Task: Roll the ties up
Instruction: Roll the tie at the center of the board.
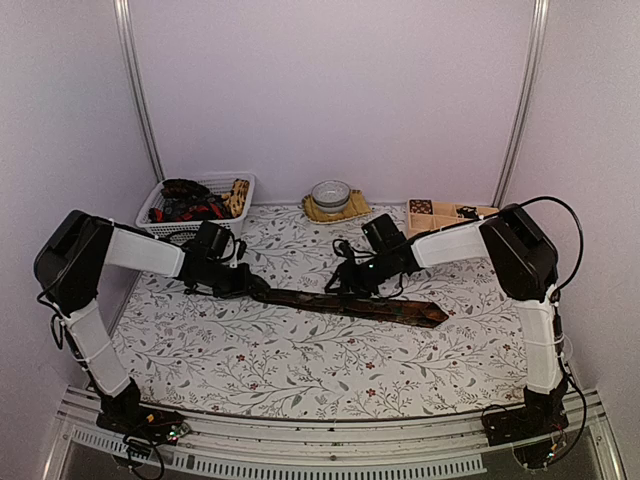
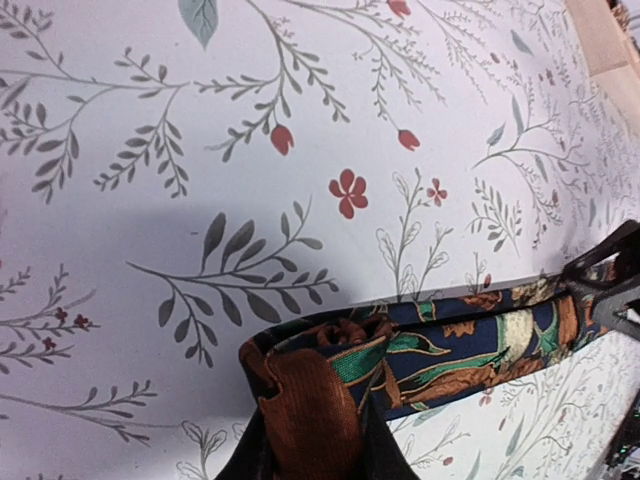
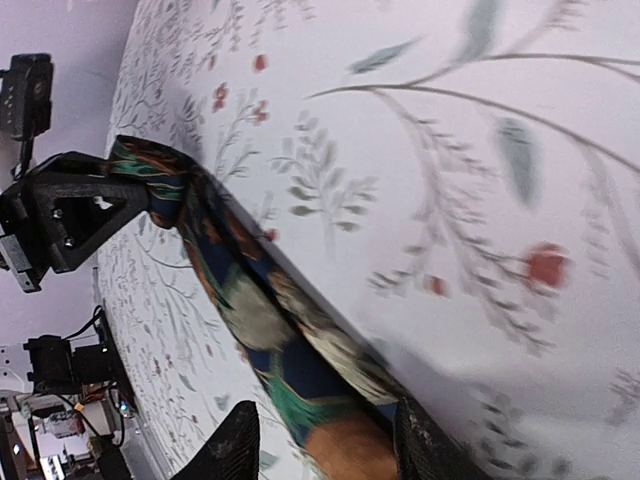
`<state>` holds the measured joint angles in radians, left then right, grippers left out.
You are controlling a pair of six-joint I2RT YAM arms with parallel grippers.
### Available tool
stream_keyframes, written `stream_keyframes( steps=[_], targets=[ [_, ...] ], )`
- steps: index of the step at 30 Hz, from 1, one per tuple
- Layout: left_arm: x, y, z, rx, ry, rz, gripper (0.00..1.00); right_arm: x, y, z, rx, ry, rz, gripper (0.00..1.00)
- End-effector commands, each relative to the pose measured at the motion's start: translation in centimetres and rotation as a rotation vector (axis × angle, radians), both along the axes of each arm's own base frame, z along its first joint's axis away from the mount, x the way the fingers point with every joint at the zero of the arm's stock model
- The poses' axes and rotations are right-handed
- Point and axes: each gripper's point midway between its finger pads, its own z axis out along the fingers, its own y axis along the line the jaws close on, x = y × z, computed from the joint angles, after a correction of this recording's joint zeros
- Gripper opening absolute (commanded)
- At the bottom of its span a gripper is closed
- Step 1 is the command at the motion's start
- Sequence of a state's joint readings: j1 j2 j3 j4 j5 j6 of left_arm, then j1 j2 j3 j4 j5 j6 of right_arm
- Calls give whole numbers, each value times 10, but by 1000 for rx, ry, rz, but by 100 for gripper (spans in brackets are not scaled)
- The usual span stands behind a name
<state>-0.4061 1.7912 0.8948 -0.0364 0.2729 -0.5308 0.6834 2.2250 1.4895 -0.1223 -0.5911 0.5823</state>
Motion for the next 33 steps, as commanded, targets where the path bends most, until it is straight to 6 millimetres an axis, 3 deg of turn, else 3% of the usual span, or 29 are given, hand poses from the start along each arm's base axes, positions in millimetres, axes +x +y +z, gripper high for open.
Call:
stream_keyframes(
  steps=[1,5,9,14,25,33],
  targets=[
    [-11,22,-17,312,15,9,0,17,-51,55,-47,-155,-92,46],
    [-10,20,-19,479,-2,-6,0,20,-82,35,-122,-159,-133,46],
    [-5,16,-12,651,-45,-13,0,14,-91,23,-160,-154,-131,46],
    [-7,8,-12,891,-100,-51,0,5,-95,12,-150,-118,-128,46],
    [-15,-16,-7,1277,-204,-156,0,7,-98,10,-121,-91,-138,46],
    [-27,-44,-18,1311,-233,-233,0,8,-96,6,-107,-74,-137,46]
  ],
)
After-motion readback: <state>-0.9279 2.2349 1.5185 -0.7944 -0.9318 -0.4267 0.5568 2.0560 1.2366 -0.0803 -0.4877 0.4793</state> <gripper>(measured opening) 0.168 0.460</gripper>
